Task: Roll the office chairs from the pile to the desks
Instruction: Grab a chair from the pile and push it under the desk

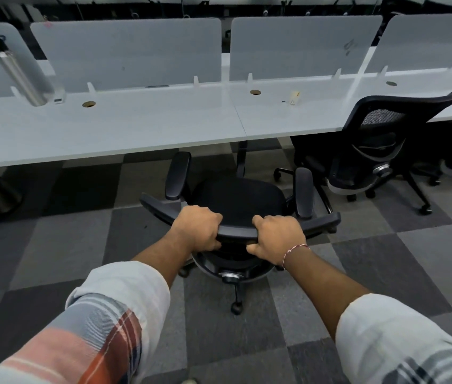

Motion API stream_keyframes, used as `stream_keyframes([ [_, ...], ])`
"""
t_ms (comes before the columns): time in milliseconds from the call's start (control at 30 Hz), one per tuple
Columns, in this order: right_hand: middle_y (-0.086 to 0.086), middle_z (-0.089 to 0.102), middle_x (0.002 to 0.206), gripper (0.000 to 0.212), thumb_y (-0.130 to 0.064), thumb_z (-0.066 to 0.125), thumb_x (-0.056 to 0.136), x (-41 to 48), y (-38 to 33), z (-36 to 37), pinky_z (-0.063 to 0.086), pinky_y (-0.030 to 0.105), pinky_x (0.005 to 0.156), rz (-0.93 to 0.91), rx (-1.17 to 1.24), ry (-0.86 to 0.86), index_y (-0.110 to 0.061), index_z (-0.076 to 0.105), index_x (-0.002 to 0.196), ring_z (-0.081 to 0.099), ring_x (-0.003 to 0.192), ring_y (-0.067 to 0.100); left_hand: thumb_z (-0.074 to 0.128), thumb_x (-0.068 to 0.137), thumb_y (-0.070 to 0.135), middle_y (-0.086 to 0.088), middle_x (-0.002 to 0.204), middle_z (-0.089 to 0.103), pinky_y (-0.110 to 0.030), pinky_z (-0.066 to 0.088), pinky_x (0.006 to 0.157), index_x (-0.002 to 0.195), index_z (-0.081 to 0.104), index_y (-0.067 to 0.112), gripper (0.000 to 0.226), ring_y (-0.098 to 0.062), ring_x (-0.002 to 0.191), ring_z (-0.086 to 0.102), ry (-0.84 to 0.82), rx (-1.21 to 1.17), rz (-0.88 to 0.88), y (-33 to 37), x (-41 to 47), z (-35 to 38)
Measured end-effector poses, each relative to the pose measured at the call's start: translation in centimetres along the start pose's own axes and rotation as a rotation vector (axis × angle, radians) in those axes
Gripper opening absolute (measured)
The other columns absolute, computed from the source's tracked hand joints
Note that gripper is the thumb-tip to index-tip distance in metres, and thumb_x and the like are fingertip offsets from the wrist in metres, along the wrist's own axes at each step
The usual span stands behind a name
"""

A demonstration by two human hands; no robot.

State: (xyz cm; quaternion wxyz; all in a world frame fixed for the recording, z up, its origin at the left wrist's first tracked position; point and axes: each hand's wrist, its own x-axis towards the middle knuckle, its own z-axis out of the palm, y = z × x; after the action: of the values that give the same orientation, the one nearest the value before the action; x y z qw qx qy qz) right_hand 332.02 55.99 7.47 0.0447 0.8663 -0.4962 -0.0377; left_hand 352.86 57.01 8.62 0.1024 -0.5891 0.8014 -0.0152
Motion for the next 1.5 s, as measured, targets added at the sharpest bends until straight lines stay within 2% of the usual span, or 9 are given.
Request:
stream_keyframes([
  [100, 0.000, 0.066, 0.090, 0.042, -0.060, 0.057, 0.080, -1.0, -0.4, 0.0, 0.037, 0.034, 0.062, -0.027, 0.006, 0.005, -0.022, 0.048, 0.097, 0.064, 0.082, 0.025, 0.063, 0.078, 0.056, 0.006, 0.080, 0.058, -0.032, 0.043, 0.064, 0.085, 0.048, 0.027, 0.033, -0.023, 0.081, 0.064, -0.010, -0.005, -0.026, 0.7, -1.3, 0.1],
  [367, 0.000, 0.065, 0.085, 0.042, -0.057, 0.057, 0.082, -4.8, -4.3, -0.1, 0.037, 0.033, 0.060, -0.090, 0.045, 0.011, -0.019, 0.049, 0.096, 0.064, 0.076, 0.026, 0.062, 0.075, 0.060, 0.004, 0.084, 0.065, -0.031, 0.038, 0.063, 0.083, 0.049, 0.028, 0.036, -0.023, 0.081, 0.065, -0.003, 0.027, -0.053, 0.8, -7.0, 1.2],
  [567, -0.001, 0.065, 0.084, 0.043, -0.059, 0.057, 0.081, -7.7, -7.4, -0.6, 0.038, 0.033, 0.059, -0.128, 0.014, 0.012, -0.019, 0.047, 0.095, 0.065, 0.076, 0.026, 0.062, 0.074, 0.059, 0.008, 0.070, 0.052, -0.031, 0.044, 0.062, 0.078, 0.048, 0.027, 0.035, -0.021, 0.074, 0.062, -0.019, -0.006, -0.100, 1.4, -12.3, 1.8],
  [700, -0.003, 0.060, 0.078, 0.044, -0.061, 0.057, 0.081, -9.7, -9.9, -1.2, 0.041, 0.033, 0.060, -0.149, -0.015, -0.003, -0.021, 0.044, 0.093, 0.062, 0.072, 0.024, 0.061, 0.074, 0.059, 0.008, 0.067, 0.050, -0.030, 0.043, 0.060, 0.070, 0.042, 0.027, 0.037, -0.018, 0.067, 0.056, -0.032, -0.024, -0.132, 1.7, -16.6, 2.2],
  [867, -0.005, 0.053, 0.074, 0.044, -0.063, 0.058, 0.080, -11.9, -12.5, -1.8, 0.043, 0.034, 0.061, -0.181, -0.034, -0.007, -0.023, 0.047, 0.093, 0.060, 0.071, 0.021, 0.061, 0.076, 0.059, 0.009, 0.067, 0.051, -0.030, 0.040, 0.058, 0.075, 0.048, 0.027, 0.034, -0.017, 0.064, 0.053, -0.035, -0.023, -0.154, 2.1, -21.1, 2.5],
  [933, -0.006, 0.054, 0.074, 0.044, -0.063, 0.057, 0.079, -12.8, -13.8, -2.0, 0.047, 0.034, 0.063, -0.197, -0.036, -0.015, -0.023, 0.049, 0.095, 0.061, 0.070, 0.021, 0.061, 0.078, 0.059, 0.009, 0.066, 0.050, -0.030, 0.037, 0.055, 0.074, 0.046, 0.027, 0.035, -0.015, 0.062, 0.052, -0.037, -0.019, -0.162, 2.3, -23.2, 2.6],
  [1100, -0.007, 0.054, 0.072, 0.044, -0.064, 0.056, 0.079, -15.0, -16.6, -2.5, 0.045, 0.033, 0.061, -0.243, -0.060, -0.025, -0.024, 0.049, 0.095, 0.059, 0.067, 0.019, 0.059, 0.079, 0.060, 0.009, 0.065, 0.048, -0.030, 0.034, 0.054, 0.078, 0.043, 0.026, 0.038, -0.015, 0.058, 0.048, 0.037, -0.023, -0.193, 2.5, -28.0, 3.7],
  [1300, -0.005, 0.062, 0.081, 0.044, -0.065, 0.055, 0.079, -16.0, -18.5, -2.6, 0.043, 0.033, 0.061, -0.263, -0.061, -0.010, -0.025, 0.044, 0.092, 0.063, 0.073, 0.021, 0.058, 0.080, 0.060, 0.009, 0.068, 0.050, -0.030, 0.028, 0.050, 0.081, 0.044, 0.026, 0.037, -0.013, 0.061, 0.049, 0.090, -0.022, -0.195, 1.9, -30.2, 4.8],
  [1500, -0.006, 0.060, 0.078, 0.043, -0.065, 0.054, 0.081, -14.2, -18.9, -3.1, 0.040, 0.031, 0.059, -0.256, -0.046, -0.022, -0.025, 0.043, 0.091, 0.059, 0.068, 0.019, 0.058, 0.081, 0.061, 0.010, 0.070, 0.051, -0.030, 0.036, 0.055, 0.082, 0.045, 0.026, 0.037, -0.014, 0.064, 0.052, 0.081, -0.015, -0.181, -0.3, -28.9, 4.4],
])
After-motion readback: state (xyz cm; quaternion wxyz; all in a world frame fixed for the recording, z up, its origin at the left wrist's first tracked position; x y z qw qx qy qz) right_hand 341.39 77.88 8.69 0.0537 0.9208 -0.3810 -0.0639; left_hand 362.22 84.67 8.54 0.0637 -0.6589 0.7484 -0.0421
